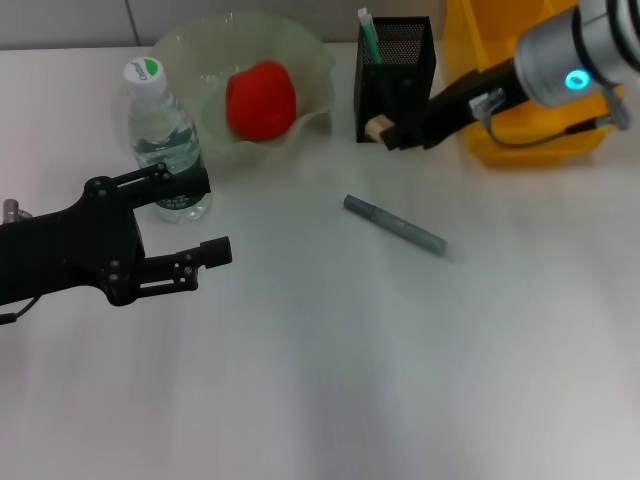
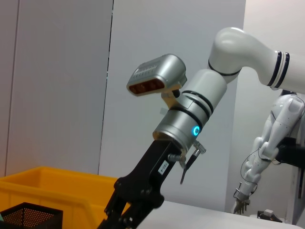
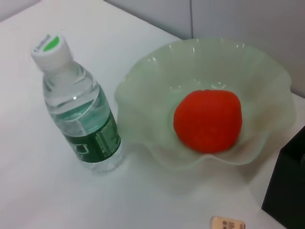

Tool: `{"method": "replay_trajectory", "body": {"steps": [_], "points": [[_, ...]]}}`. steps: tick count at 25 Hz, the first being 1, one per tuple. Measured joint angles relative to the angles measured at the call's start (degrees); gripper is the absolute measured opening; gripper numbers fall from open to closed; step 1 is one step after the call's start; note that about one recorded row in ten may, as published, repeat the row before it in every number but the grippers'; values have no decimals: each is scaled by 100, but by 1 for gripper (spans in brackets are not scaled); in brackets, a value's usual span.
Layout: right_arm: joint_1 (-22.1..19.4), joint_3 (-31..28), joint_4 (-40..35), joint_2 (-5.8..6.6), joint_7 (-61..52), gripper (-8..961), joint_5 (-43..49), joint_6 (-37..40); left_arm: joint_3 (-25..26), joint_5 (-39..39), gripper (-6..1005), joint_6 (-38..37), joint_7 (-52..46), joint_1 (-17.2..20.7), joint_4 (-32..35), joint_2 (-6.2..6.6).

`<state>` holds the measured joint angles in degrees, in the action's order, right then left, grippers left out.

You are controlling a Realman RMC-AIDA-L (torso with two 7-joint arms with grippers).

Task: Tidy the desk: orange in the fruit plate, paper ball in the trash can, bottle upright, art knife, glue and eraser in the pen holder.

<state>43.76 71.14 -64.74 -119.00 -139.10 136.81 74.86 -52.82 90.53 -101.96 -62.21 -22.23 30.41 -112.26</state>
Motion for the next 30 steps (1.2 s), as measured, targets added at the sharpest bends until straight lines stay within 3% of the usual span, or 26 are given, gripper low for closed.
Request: {"method": "replay_trajectory", "body": {"steps": [9, 13, 18, 30], "points": [[146, -940, -726, 9, -40, 235, 293, 534, 0, 0, 797, 1, 6, 14, 0, -7], [334, -1075, -682, 57, -97, 235, 566, 390, 0, -11, 797, 1, 36, 11, 0, -29], [445, -1045, -601, 33, -103, 234, 845, 179, 0, -19, 797, 1, 38, 4, 0, -47], [815, -547, 845, 0, -70, 235, 1148, -1468, -1, -42, 797, 1, 43, 2, 0, -103]]}}
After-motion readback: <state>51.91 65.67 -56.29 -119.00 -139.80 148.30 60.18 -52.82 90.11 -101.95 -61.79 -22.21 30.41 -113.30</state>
